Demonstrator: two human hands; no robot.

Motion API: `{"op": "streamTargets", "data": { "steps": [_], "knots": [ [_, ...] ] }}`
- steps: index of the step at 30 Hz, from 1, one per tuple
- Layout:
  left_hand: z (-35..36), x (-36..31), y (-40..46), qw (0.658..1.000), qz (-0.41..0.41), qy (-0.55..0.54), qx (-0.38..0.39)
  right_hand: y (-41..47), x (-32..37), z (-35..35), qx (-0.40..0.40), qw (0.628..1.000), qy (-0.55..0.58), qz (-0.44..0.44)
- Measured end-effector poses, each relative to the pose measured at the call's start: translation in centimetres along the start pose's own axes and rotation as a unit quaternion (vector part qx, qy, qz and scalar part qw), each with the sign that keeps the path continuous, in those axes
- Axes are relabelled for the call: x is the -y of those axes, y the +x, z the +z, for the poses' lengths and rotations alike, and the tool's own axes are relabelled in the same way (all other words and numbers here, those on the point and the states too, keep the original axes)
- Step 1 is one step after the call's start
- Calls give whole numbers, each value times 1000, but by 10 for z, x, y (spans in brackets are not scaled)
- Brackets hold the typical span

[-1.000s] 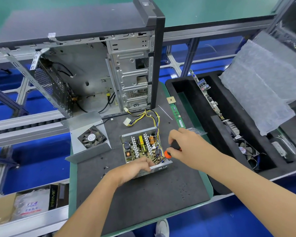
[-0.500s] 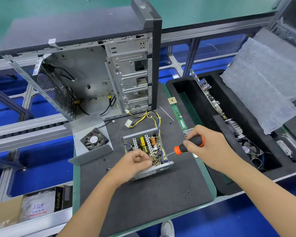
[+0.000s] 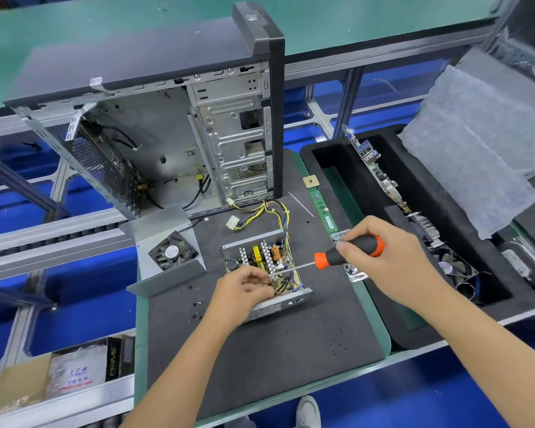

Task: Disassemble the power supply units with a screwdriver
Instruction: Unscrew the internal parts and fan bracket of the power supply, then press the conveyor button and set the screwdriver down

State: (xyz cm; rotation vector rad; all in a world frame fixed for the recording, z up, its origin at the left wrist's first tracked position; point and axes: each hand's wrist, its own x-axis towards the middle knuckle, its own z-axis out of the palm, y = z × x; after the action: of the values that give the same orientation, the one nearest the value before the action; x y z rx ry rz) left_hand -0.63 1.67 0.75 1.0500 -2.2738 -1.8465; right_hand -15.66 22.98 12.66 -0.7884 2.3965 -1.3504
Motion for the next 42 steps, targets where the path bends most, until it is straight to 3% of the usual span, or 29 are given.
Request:
{"op": "streamTargets", "data": {
  "steps": [4, 6, 9, 12, 14, 16, 18, 24, 29, 32, 36, 42],
  "knots": [
    [-6, 6, -6, 996, 39, -2, -75, -3, -21, 0, -40, 998, 6, 41],
    [-13, 15, -11, 993, 38, -22, -110, -9, -40, 4, -50, 992, 64, 99],
    [-20, 34, -24, 983, 30, -31, -176, -25, -76, 17, -49, 940, 274, 195],
    [-21, 56, -38, 975, 11, -7, -220, -42, -107, 44, -67, 891, 346, 286],
    [-20, 70, -49, 971, 0, 14, -240, -53, -124, 64, -65, 918, 245, 304],
    [-20, 84, -60, 965, -5, 33, -261, -62, -133, 80, -46, 959, 89, 265],
    [-20, 98, -72, 958, -10, 49, -282, -66, -134, 91, -23, 976, 8, 214],
    [-26, 124, -95, 945, -11, 111, -307, -50, -137, 111, -13, 989, -41, 138],
    [-34, 131, -96, 957, -5, 156, -243, -38, -140, 115, -19, 987, -117, 110],
    [-46, 130, -95, 968, -14, 127, -218, -35, -141, 119, -7, 978, -177, 105],
    [-68, 133, -105, 965, -45, 62, -253, -40, -135, 118, -20, 985, -138, 104],
    [-110, 175, -158, 912, -74, 53, -400, -57, -106, 120, -119, 981, 18, 156]
  ]
}}
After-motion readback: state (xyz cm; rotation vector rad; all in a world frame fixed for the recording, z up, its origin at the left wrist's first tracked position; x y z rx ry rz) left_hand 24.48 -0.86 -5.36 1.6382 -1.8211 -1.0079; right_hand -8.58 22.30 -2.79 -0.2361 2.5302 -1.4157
